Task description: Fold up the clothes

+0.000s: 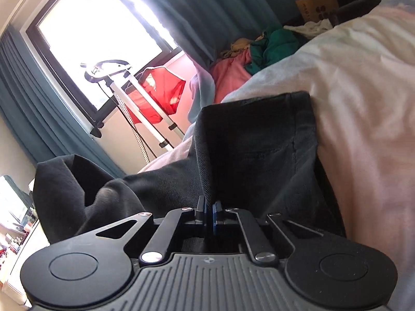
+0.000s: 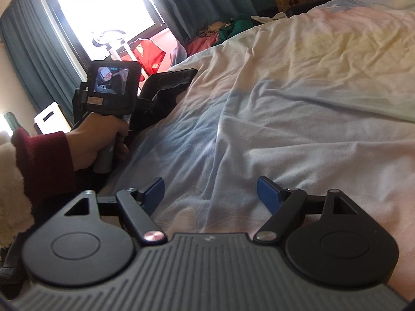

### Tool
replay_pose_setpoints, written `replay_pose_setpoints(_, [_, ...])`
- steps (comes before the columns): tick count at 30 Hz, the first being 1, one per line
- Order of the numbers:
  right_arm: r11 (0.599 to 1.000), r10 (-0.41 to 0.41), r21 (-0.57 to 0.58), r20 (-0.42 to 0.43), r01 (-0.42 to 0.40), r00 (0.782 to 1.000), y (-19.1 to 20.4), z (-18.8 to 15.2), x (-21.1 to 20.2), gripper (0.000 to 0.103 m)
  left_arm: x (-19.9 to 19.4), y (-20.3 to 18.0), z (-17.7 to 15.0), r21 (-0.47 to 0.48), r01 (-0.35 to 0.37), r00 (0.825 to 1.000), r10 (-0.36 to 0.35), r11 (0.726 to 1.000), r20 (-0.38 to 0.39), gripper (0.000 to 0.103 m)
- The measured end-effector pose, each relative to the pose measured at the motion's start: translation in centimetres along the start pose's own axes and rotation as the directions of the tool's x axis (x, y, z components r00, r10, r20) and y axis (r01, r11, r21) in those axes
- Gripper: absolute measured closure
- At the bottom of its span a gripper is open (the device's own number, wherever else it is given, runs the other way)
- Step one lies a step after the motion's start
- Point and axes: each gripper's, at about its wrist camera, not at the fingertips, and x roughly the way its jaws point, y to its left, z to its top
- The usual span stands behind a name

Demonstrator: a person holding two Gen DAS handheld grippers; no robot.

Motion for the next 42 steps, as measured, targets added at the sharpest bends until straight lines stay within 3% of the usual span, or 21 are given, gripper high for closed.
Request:
replay_pose_setpoints(6, [1.0,-0.003,-0.004,0.049,0.004,0.999,0.1,0.7,-1.4,0.022,-10.2,5.1,-0.6,-0.12,0.114,0.99,-0.102,0.986,0.1,0.1])
replay_pose_setpoints(9, [1.0,0.008,0.0,0.086,-0.008,0.996,0.1,1.1,-2.7,0.022,-18.1,7.0,-2.8,-0.146,0.191,0.973,-0.168,0.971,0.158,0.1])
replay_pose_setpoints(15, [0.998,0.054,0.011,0.132,-0.056,0.99,0.4,1.6,-5.4,0.022,-33.8,8.8,-10.2,-0.114,0.354,0.912,-0.316,0.928,0.26,0.1])
replay_pose_setpoints(19, [0.977,0.164,0.124,0.095,-0.175,0.982,-0.3,1.7,-6.9,0.021,-40.5,9.9,-16.6,-0.144,0.405,0.893,-0.358,0.903,0.271,0.1])
replay_pose_setpoints(21, [0.935,0.25,0.245,0.059,-0.257,0.966,-1.1,1.2,-7.3,0.021,-41.5,10.9,-19.0,-0.199,0.409,0.899,-0.355,0.891,0.257,0.099])
replay_pose_setpoints(23, [0.877,0.338,0.354,0.025,-0.324,0.941,-1.6,0.6,-7.3,0.021,-41.8,12.7,-21.1,-0.305,0.407,0.908,-0.345,0.861,0.238,0.099])
replay_pose_setpoints(25, [0.838,0.382,0.42,0.005,-0.348,0.924,-1.7,-0.1,-7.2,0.021,-41.6,14.9,-22.4,-0.414,0.416,0.908,-0.35,0.809,0.229,0.099])
replay_pose_setpoints(28, [0.804,0.423,0.47,-0.021,-0.364,0.906,-1.3,-0.5,-6.3,0.021,-41.4,16.9,-23.5,-0.484,0.412,0.911,-0.339,0.772,0.235,0.099])
replay_pose_setpoints(30, [0.786,0.45,0.496,-0.049,-0.369,0.892,-0.8,-0.2,-4.9,0.021,-41.1,17.9,-24.3,-0.529,0.432,0.902,-0.365,0.731,0.233,0.098])
replay_pose_setpoints(31, [0.777,0.466,0.508,-0.066,-0.372,0.882,-0.5,0.1,-4.0,0.021,-40.9,18.1,-24.6,-0.536,0.435,0.9,-0.371,0.724,0.229,0.098])
replay_pose_setpoints(33, [0.782,0.453,0.521,-0.099,-0.342,0.886,0.2,0.8,-2.1,0.021,-40.4,18.4,-25.2,-0.546,0.438,0.897,-0.382,0.714,0.221,0.098])
replay_pose_setpoints(35, [0.787,0.406,0.553,-0.129,-0.274,0.905,0.2,0.9,-0.1,0.021,-39.6,18.5,-25.8,-0.567,0.444,0.892,-0.401,0.694,0.206,0.098])
replay_pose_setpoints(37, [0.77,0.39,0.587,-0.124,-0.25,0.912,-0.3,0.6,1.5,0.022,-38.9,18.5,-26.3,-0.589,0.446,0.887,-0.423,0.674,0.187,0.098])
replay_pose_setpoints(38, [0.762,0.382,0.603,-0.121,-0.238,0.916,-0.5,0.5,2.3,0.026,-38.6,18.5,-26.4,-0.599,0.446,0.885,-0.429,0.665,0.182,0.098])
replay_pose_setpoints(40, [0.777,0.343,0.593,-0.121,-0.209,0.932,-1.0,0.2,3.5,0.059,-37.9,18.1,-26.3,-0.604,0.454,0.878,-0.442,0.655,0.181,0.098])
replay_pose_setpoints(41, [0.796,0.32,0.574,-0.128,-0.193,0.939,-1.2,0.2,3.8,0.07,-37.6,17.9,-26.1,-0.602,0.466,0.872,-0.454,0.649,0.185,0.097])
replay_pose_setpoints(42, [0.813,0.298,0.554,-0.134,-0.178,0.945,-1.3,0.2,4.2,0.089,-37.5,17.7,-26.0,-0.599,0.484,0.86,-0.473,0.638,0.192,0.097])
